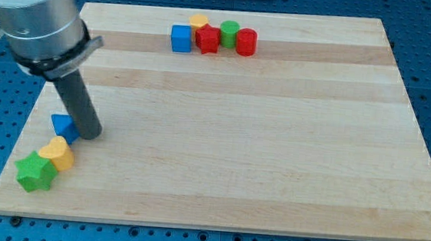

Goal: Push the green star a bit left

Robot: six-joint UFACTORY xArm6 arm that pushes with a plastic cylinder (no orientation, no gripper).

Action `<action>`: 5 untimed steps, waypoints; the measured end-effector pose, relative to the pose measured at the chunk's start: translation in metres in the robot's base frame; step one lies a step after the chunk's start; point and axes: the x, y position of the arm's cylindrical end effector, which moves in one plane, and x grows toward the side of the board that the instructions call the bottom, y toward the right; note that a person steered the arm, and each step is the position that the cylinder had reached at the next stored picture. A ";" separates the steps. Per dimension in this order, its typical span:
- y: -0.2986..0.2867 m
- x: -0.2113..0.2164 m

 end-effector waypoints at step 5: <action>0.052 0.045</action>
